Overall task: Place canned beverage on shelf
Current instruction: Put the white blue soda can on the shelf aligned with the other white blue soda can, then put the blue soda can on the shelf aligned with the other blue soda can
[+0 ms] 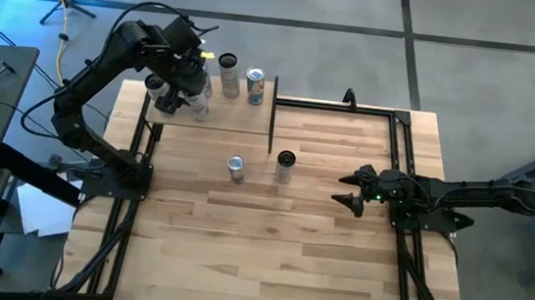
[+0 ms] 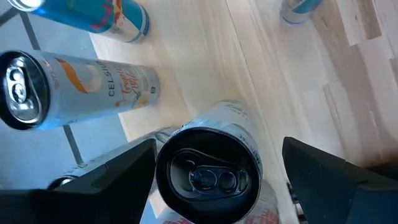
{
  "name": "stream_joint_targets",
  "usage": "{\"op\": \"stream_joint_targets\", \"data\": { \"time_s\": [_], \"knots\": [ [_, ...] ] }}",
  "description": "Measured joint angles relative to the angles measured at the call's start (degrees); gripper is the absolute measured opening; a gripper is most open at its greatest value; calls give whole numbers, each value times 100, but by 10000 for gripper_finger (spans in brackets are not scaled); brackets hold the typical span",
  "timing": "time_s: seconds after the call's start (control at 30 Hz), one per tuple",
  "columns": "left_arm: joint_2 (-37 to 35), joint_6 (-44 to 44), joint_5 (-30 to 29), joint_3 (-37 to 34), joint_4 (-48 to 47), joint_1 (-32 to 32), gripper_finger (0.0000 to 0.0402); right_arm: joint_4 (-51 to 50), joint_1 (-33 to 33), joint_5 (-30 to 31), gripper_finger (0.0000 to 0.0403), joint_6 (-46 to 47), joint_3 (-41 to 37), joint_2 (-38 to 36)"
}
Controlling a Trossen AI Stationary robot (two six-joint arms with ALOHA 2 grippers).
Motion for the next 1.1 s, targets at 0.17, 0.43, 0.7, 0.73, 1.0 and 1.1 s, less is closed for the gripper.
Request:
{"op": "stream_joint_targets", "data": {
  "time_s": [0.17, 0.43, 0.7, 0.73, 1.0, 1.1],
  "knots": [
    [0, 99, 0, 2, 102, 0, 317, 0, -2, 4, 360, 0, 0, -2],
    [0, 95, -3, 2, 109, -84, 317, -1, -1, 9, 360, 0, 0, -1],
    [-2, -157, -1, 2, 113, -377, 317, -2, -1, 13, 360, 0, 0, -2],
    [-2, -159, 0, 2, 113, -422, 317, 0, 0, 13, 360, -1, 0, -2],
    [-2, -433, 1, 2, 165, -869, 317, 0, -2, 33, 360, -2, 0, 0],
    [-2, -857, 98, 2, 285, -1108, 317, 0, -1, 31, 360, -2, 0, -1]
  ]
}}
